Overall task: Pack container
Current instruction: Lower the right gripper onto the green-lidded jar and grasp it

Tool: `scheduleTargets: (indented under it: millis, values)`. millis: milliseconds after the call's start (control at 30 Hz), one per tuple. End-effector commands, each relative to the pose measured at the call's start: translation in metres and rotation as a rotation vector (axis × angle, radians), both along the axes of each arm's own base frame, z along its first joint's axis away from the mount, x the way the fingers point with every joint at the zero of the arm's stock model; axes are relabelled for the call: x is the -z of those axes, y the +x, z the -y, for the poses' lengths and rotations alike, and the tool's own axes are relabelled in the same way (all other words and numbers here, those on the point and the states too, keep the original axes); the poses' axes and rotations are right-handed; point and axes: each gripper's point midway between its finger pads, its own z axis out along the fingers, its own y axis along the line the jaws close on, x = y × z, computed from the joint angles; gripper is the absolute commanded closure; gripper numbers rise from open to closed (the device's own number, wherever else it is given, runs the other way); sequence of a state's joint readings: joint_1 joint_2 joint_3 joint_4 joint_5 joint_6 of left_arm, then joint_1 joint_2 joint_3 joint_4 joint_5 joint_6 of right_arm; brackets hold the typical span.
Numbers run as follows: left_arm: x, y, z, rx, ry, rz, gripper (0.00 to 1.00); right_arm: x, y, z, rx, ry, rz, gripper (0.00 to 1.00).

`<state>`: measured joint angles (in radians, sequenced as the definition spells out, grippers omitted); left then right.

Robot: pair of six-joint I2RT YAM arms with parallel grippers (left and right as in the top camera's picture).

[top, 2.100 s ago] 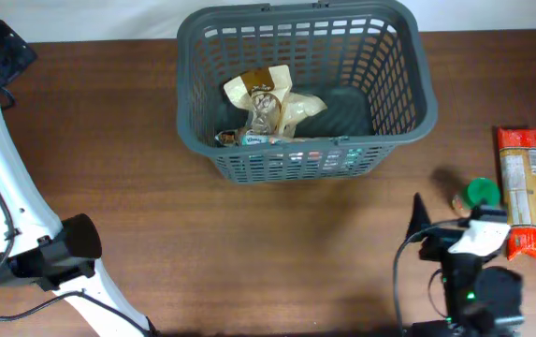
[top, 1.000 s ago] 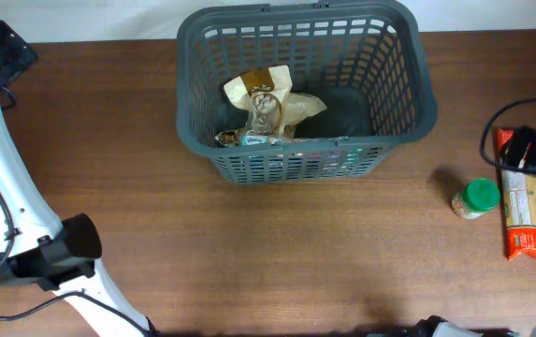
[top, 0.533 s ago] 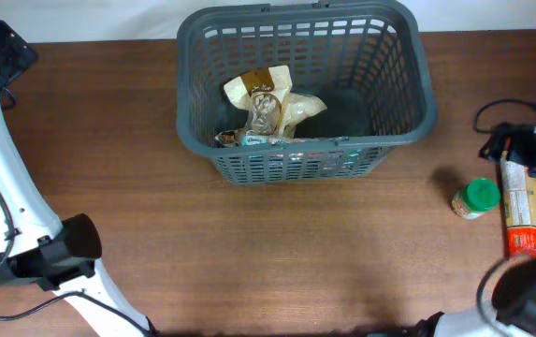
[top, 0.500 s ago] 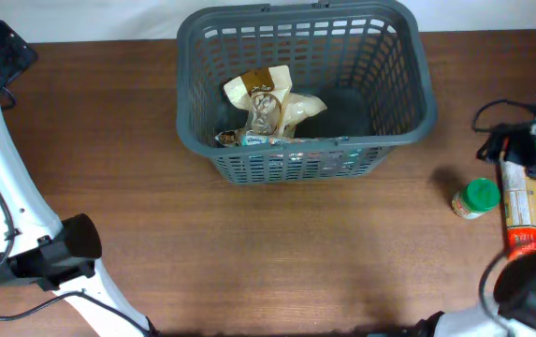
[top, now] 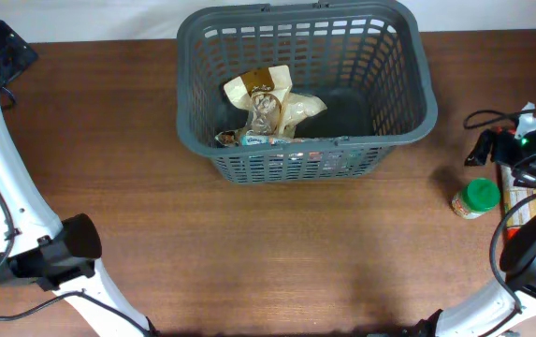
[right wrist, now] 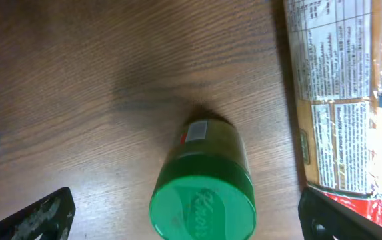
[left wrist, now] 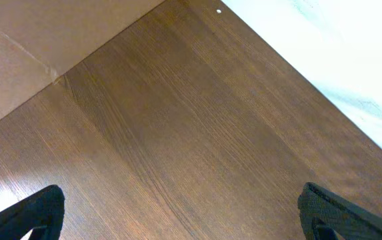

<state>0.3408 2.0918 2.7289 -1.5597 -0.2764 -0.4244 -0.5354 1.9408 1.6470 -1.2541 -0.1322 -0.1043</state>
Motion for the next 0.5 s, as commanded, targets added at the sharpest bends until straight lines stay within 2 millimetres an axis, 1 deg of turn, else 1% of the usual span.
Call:
scheduleTargets:
  millis: [0, 300, 467]
  values:
    - [-0.016, -0.006, 0.001, -0.012, 0.008, 0.045, 0.01, 0.015, -0.007, 0.0, 0.028, 0.011, -0.036, 0.01]
    - [-0.016, -0.006, 0.001, -0.012, 0.007, 0.044, 0.01, 0.054, -0.016, -0.005, 0.066, 0.017, -0.051, 0.01]
    - [-0.016, -0.006, 0.001, -0.012, 0.007, 0.044, 0.01, 0.067, -0.019, -0.007, 0.072, 0.015, -0.049, 0.01]
